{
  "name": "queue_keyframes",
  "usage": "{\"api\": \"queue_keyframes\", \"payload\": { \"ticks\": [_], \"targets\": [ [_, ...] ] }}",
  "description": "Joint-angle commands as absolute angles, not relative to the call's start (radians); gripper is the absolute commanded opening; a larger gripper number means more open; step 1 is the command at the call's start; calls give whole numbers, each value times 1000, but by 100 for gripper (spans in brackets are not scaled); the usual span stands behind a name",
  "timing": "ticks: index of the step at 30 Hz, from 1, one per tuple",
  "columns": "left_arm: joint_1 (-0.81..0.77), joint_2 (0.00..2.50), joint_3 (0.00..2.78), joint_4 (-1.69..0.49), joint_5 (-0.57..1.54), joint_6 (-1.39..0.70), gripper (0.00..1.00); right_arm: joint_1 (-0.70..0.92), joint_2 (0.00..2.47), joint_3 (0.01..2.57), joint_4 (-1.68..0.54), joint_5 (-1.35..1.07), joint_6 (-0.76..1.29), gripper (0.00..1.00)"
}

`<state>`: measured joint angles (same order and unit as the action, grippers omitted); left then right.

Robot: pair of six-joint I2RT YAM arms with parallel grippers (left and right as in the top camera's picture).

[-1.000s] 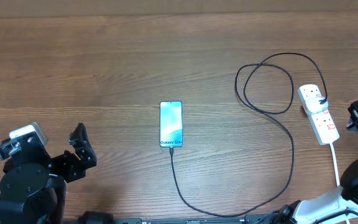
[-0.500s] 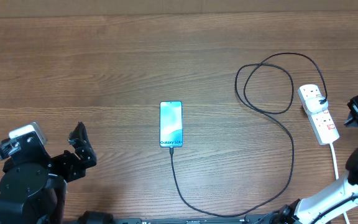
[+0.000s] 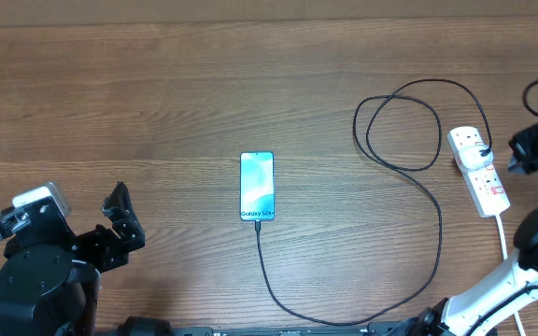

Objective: Plug charger to phone and switch on socket
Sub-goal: 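Retract the left arm and move the right gripper to the power strip, then press the orange switch beside the white adapter with the right gripper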

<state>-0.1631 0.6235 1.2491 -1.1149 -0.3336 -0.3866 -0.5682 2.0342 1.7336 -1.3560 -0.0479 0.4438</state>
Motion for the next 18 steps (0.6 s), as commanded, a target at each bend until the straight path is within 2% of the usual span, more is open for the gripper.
{"api": "queue_keyframes", "payload": {
  "ticks": [1,18],
  "targets": [
    [-158,614,1253,-1111,-347,-390,100,-527,2046,1752,-1335,-49,437,4],
    [-158,614,1253,-1130,-347,-389,100,-525,2091,1751,-1328,-1,436,4]
  ]
}}
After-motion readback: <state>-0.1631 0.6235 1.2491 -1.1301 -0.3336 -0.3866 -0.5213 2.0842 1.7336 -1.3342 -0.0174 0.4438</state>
